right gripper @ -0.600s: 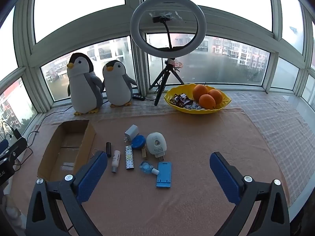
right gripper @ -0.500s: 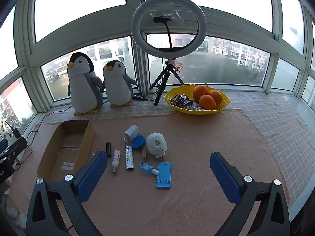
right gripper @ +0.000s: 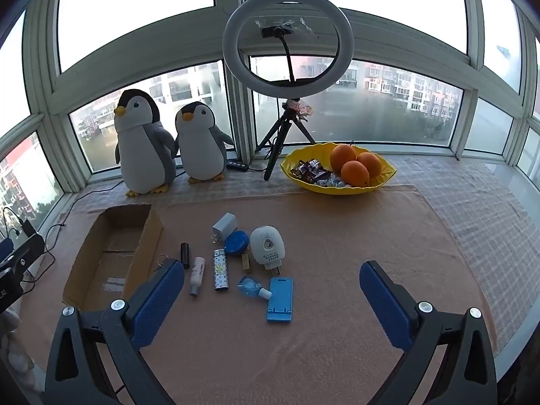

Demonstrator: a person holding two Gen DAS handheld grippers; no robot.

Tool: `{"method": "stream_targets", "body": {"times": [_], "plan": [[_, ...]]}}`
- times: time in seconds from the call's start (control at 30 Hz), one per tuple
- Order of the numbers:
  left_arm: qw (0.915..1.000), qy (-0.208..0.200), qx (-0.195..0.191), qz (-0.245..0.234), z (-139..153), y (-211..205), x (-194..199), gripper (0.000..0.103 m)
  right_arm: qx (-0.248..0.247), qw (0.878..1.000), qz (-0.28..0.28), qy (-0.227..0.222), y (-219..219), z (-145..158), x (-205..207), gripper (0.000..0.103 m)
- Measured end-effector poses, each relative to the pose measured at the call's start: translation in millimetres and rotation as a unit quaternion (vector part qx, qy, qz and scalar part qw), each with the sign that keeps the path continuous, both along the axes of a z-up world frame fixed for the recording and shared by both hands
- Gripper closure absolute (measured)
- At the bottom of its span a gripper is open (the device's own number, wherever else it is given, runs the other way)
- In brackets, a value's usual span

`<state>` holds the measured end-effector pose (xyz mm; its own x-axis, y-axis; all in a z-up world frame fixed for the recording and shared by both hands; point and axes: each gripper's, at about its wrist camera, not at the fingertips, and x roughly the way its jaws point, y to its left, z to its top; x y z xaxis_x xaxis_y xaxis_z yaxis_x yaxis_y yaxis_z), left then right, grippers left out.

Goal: Organize rigid objects

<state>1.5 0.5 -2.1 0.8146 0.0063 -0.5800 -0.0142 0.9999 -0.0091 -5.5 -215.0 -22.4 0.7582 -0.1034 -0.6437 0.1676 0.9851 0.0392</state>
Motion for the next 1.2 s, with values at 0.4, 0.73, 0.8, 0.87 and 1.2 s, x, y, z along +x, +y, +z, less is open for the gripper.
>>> {"method": "stream_targets", "body": {"times": [0.4,0.73,0.8,0.87,1.2], "plan": [[1.0000,-0.001,-0.002,0.005,-0.3,1.6,-1.7,0.000,-0.004,1.000,0.006,0.003,4.7,-1.3,0.8,0.000],[1.0000,-0.003,-0.001,0.005,1.2,0.9,-1.6,0.000,-0.001,1.000,0.006,0.005,5.3,-2.7,0.9,0.000],[1.0000,-0.002,-0.001,0.006,1.4,1.1,-1.5,0.000,0.000,1.000,0.006,0.007,5.7,-2.7,1.2,0.000],[1.0000,-0.002,-0.001,0.007,1.4,1.8,-1.7,0.000,0.000,1.000,0.006,0.008,6.7,-3.2,1.4,0.000],[1.0000,-0.001,-0.002,0.006,1.5,2.3,-1.4,0.000,0.001,1.000,0.007,0.011,7.8,-4.3,1.8,0.000]]}}
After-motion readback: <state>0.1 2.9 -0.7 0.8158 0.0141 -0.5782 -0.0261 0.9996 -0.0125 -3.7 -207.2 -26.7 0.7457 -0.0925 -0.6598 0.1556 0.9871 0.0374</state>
